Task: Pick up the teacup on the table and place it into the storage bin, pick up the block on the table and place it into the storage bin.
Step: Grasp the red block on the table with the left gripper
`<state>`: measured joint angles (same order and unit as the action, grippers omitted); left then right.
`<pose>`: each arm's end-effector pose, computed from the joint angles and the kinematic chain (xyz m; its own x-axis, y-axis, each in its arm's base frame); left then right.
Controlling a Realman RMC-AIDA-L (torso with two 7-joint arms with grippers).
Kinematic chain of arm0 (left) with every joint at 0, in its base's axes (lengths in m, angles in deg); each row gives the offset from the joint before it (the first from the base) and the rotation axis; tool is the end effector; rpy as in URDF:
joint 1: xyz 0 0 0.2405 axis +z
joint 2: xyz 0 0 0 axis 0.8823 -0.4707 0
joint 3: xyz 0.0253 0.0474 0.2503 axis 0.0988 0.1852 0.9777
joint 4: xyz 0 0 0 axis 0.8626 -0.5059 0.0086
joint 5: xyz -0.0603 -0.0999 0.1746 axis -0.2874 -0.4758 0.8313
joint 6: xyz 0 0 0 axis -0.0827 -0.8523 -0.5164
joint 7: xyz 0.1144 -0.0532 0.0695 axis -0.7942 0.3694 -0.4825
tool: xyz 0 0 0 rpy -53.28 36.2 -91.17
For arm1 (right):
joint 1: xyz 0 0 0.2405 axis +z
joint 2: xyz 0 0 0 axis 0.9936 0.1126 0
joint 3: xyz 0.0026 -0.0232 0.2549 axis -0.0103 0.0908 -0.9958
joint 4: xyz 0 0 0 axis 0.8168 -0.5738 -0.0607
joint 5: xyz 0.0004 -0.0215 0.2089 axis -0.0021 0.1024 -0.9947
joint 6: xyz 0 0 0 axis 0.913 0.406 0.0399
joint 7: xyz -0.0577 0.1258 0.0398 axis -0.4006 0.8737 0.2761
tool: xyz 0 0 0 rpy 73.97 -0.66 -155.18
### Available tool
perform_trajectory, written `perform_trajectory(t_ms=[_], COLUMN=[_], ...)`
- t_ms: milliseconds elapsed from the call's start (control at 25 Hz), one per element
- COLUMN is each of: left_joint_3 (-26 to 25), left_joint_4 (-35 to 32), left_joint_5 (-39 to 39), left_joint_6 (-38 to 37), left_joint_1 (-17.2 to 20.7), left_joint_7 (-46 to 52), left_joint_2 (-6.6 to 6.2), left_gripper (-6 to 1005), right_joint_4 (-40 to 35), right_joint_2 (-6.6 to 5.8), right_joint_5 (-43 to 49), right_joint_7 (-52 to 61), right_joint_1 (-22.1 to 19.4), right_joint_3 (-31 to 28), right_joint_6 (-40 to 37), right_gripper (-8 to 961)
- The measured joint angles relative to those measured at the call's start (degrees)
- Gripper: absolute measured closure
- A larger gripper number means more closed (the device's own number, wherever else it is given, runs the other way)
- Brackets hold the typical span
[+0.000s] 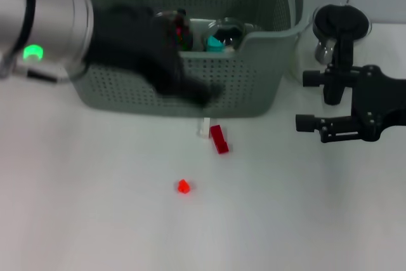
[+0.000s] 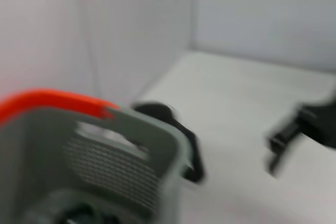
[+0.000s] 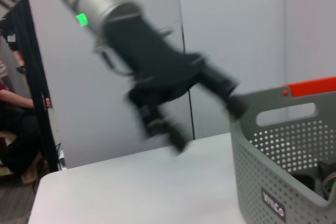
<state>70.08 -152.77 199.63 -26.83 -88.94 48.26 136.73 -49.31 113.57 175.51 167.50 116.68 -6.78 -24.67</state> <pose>-0.0932 0.3146 0.0600 0.9607 0.2442 0.1317 0.2762 -0.8871 -0.3698 0.2233 0.3302 0.0410 0.8361 -0.1729 -0.5206 -0.2609 -0.9602 -0.1000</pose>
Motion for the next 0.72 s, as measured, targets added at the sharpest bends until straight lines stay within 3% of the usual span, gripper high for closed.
perform_trajectory(t_ms=[200, 320, 720], left_joint_3=[2.79, 5.36, 20.85], left_joint_4=[2.04, 5.85, 24.01], left_joint_5=[1.11, 3.82, 18.00], left_joint_6=[-7.35, -7.35, 8.08], left_joint_1=[0.66, 0.25, -4.63], left_joint_7=[0.65, 1.38, 10.99], left_joint_2=[0.13, 0.16, 0.07], left_gripper=[58, 35, 50], right_joint_4=[0.04, 0.11, 0.16], right_joint_2=[-0.06, -0.07, 0.09], right_joint_5=[0.00, 0.00, 0.00], right_joint_7=[0.41, 0.45, 0.84], right_joint_1=[0.07, 0.17, 0.51], right_joint_3=[-0.04, -0.02, -0.10], right_joint_6=[1.18, 1.75, 2.61], right_gripper=[25, 25, 25])
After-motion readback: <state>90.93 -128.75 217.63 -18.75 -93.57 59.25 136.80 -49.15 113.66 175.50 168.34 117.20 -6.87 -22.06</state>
